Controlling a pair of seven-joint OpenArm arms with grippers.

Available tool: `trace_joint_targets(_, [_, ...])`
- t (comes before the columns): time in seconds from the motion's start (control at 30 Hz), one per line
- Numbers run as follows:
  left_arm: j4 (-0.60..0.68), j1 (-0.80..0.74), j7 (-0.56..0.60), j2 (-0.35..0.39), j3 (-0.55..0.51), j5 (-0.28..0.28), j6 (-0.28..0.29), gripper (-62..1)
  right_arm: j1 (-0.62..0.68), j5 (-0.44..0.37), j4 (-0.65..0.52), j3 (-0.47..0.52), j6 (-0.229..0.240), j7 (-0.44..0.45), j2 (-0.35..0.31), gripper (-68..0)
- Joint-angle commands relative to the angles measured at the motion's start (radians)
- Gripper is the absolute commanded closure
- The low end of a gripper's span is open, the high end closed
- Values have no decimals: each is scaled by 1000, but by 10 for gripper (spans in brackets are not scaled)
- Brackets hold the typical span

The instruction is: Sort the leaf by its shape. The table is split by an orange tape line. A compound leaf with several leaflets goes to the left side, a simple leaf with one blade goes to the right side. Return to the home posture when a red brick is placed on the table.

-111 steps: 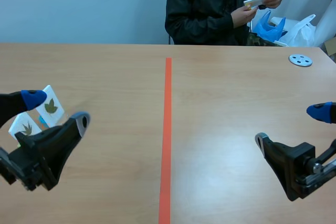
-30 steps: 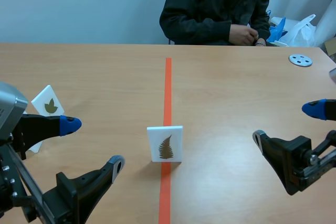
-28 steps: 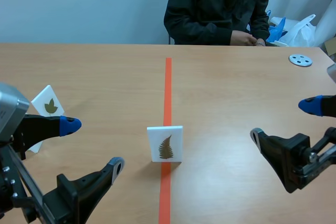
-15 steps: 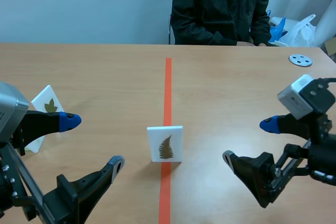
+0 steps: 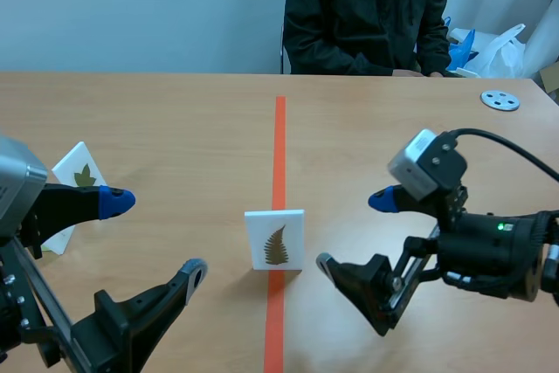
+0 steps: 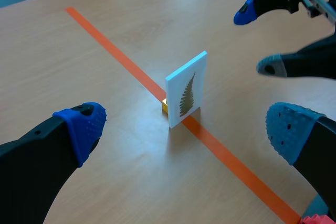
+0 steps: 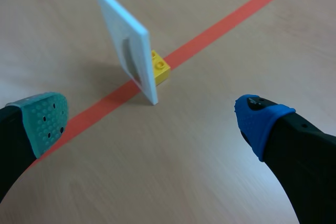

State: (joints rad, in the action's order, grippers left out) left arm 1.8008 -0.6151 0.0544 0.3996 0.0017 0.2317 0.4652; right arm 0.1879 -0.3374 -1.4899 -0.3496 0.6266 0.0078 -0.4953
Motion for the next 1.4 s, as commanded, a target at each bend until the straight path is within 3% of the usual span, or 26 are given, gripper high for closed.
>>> trace_joint_targets(0.0, [4, 1, 19, 0, -5, 10, 1, -623, -27, 20, 7, -15, 3, 49, -6, -679])
trace_joint_targets(0.4, [3, 0, 32, 0, -5, 10, 0, -623, -176, 237, 206, -115, -24, 210, 131, -679])
trace_joint_targets(0.5, [3, 0, 32, 0, -5, 10, 0, -623, -207, 261, 247, -143, -26, 232, 154, -679])
trace_joint_targets(0.63, [3, 0, 32, 0, -5, 10, -3, -623, -219, 264, 274, -173, -77, 232, 180, -679])
trace_joint_targets(0.77, [3, 0, 32, 0, -5, 10, -6, -623, -222, 288, 277, -199, -84, 232, 192, -672])
trace_joint_targets(1.03, [3, 0, 32, 0, -5, 10, -6, -623, -224, 317, 290, -247, -116, 227, 205, -567])
trace_joint_targets(1.23, [3, 0, 32, 0, -5, 10, -6, -623, -224, 317, 290, -250, -118, 227, 204, -368])
trace_joint_targets(1.37, [3, 0, 32, 0, -5, 10, -6, -623, -223, 317, 290, -250, -155, 224, 204, -354])
